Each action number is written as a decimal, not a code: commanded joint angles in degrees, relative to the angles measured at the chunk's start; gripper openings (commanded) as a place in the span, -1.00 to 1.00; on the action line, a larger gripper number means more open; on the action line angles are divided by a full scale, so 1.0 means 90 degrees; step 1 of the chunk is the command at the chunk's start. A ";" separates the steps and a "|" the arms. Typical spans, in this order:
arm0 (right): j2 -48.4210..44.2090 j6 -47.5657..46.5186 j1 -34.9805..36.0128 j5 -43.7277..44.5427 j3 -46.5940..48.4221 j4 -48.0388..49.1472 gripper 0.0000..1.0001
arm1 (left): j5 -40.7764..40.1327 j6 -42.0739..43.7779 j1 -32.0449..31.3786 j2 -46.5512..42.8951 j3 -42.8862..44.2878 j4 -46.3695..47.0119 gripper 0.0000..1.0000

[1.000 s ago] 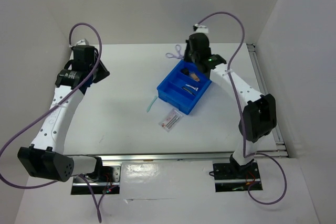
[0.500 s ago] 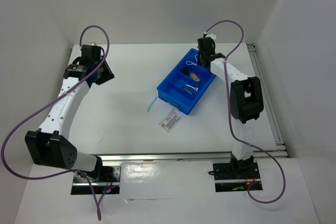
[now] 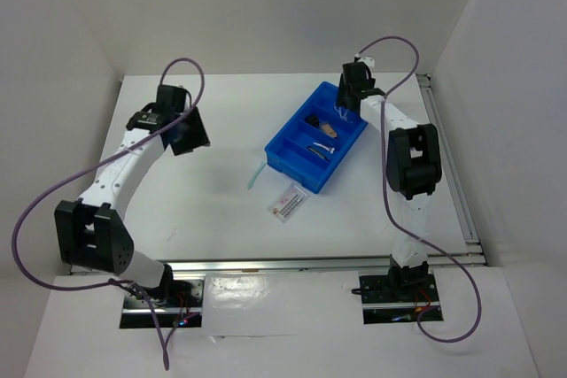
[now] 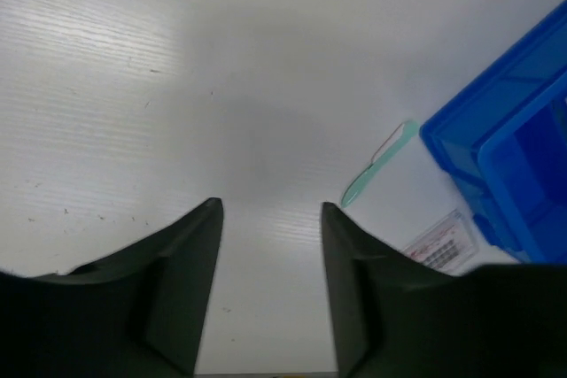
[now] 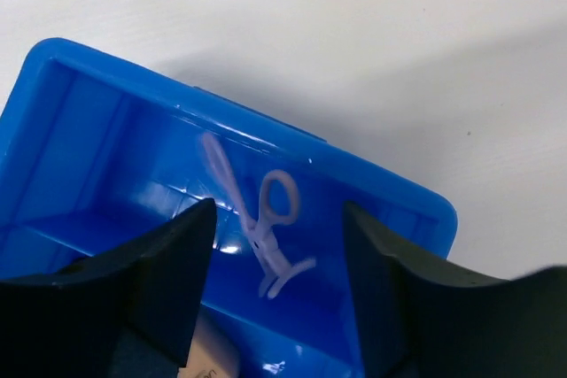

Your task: Organize the makeup

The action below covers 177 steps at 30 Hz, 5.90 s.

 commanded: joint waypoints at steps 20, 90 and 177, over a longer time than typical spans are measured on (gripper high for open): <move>-0.4348 0.1020 0.0367 -0.0953 -0.2454 -0.0446 0.18 | 0.0280 0.0490 -0.2102 0.2217 -0.0245 0.1674 0.28; -0.2720 0.3910 0.1285 -0.7809 -0.3344 0.3479 0.32 | 0.2291 0.1798 -0.2093 0.0627 0.1708 0.0151 -1.00; -0.0767 0.3843 -0.1254 -0.2467 -0.1167 0.1770 -0.37 | 0.2204 0.1475 -0.0609 -0.0086 0.1044 0.0141 0.85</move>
